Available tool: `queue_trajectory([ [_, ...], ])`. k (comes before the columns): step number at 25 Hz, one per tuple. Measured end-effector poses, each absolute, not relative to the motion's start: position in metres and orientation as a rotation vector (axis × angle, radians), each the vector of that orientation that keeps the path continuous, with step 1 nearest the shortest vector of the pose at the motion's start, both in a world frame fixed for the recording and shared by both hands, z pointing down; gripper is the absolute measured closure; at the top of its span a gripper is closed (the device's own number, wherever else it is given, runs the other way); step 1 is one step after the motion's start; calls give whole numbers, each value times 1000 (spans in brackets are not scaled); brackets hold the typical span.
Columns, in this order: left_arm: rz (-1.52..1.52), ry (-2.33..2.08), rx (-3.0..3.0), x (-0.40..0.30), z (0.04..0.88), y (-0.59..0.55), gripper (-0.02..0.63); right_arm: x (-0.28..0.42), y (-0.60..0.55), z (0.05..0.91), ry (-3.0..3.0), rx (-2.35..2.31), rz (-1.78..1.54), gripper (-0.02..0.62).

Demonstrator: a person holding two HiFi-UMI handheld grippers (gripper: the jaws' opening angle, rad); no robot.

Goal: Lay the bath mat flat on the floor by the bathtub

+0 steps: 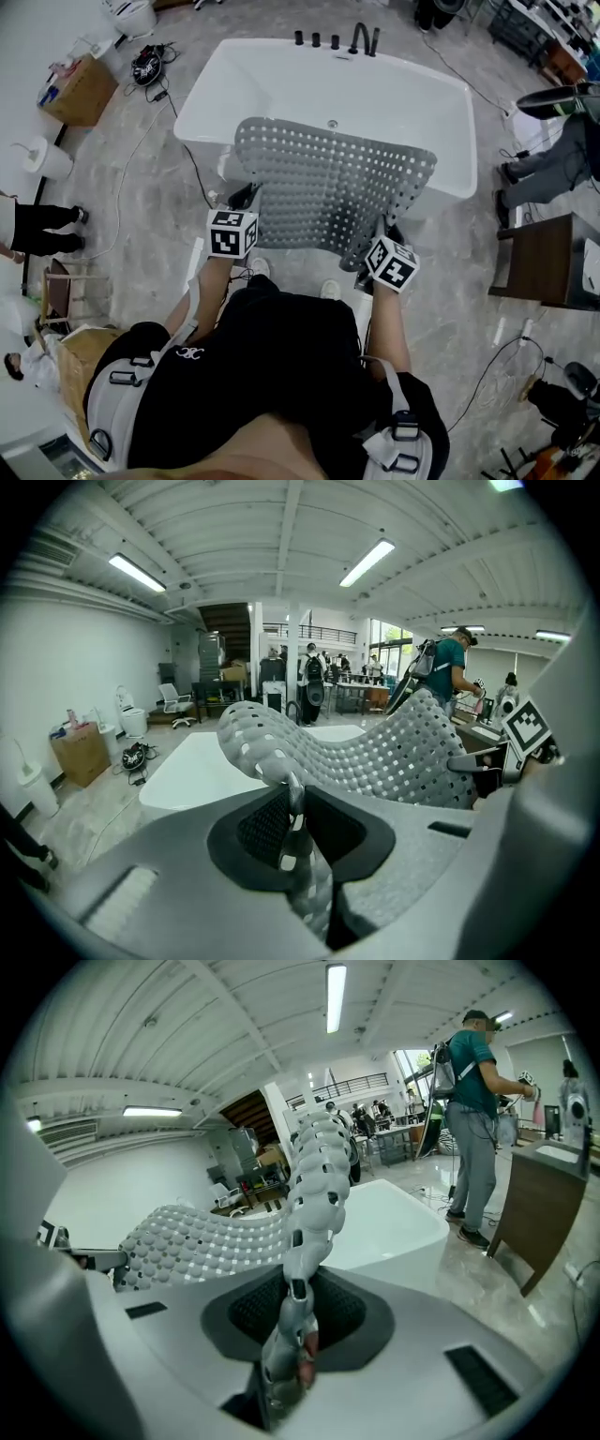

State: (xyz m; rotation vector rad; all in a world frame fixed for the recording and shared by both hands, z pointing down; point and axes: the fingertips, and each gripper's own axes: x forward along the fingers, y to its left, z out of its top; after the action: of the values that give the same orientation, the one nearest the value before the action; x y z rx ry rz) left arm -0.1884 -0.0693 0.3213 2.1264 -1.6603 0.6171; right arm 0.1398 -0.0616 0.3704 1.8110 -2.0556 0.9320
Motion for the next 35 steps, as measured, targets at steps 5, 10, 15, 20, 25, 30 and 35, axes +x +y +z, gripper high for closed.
queue_trajectory([
  [5, 660, -1568, 2131, -220, 345, -77, 551, 114, -50, 393, -1951, 1844, 982, 520],
  [10, 733, -1471, 2079, -239, 388, -76, 551, 102, -41, 429, -1836, 1839, 1056, 518],
  [15, 814, -1362, 2027, -238, 453, -73, 551, 103, -38, 490, -1720, 1782, 1145, 514],
  [20, 907, -1247, 1940, -227, 563, -61, 551, 108, -25, 588, -1601, 1696, 1194, 511],
  [25, 1035, -1146, 1912, -212, 691, -61, 551, 119, -29, 710, -1529, 1641, 1252, 511],
  [30, 1032, -1136, 1802, -218, 821, -79, 551, 129, -45, 840, -1512, 1583, 1286, 507],
  [35, 1016, -1161, 1716, -219, 960, -93, 551, 155, -51, 972, -1475, 1542, 1331, 505],
])
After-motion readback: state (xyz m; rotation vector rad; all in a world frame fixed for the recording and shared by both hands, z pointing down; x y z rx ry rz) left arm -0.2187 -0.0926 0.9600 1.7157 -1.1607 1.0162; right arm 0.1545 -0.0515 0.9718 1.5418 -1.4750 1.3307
